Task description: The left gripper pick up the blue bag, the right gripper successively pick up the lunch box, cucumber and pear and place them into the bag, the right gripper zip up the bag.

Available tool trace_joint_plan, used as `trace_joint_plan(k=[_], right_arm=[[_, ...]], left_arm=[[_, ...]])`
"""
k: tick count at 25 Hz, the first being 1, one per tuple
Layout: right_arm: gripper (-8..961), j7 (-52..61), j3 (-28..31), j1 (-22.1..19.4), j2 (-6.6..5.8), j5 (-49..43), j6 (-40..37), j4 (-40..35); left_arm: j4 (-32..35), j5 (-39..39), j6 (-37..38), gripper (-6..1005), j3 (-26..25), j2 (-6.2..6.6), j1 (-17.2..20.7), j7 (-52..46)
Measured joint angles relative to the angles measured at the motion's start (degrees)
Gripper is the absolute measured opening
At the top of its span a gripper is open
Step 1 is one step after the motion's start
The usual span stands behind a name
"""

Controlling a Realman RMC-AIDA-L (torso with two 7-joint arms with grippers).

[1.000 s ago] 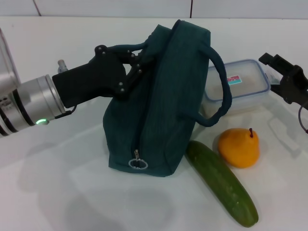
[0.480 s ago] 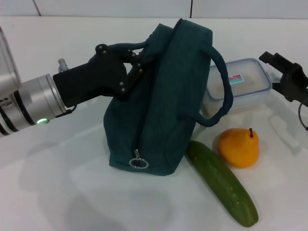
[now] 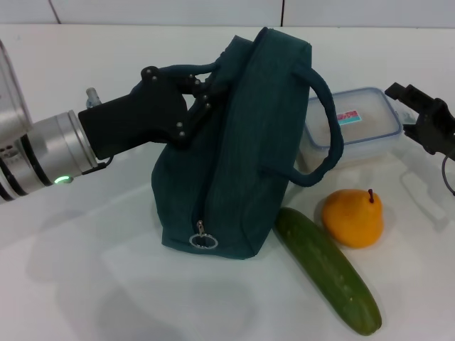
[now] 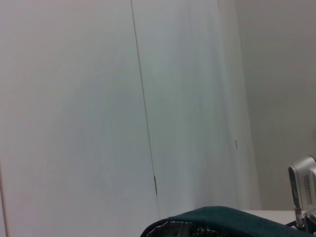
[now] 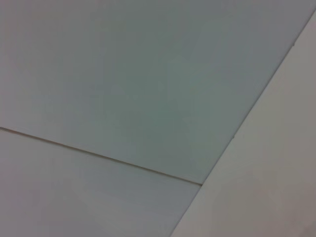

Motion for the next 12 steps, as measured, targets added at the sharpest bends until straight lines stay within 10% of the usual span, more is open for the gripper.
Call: trace_joint_plan(k=[12], right_arm=[[438,-0.4,0.0,0.3,0.19,0.0,0.2,0.0]], left_arm=[[0.0,0.1,0.0,48,0.0,0.00,-0.2,0.1]])
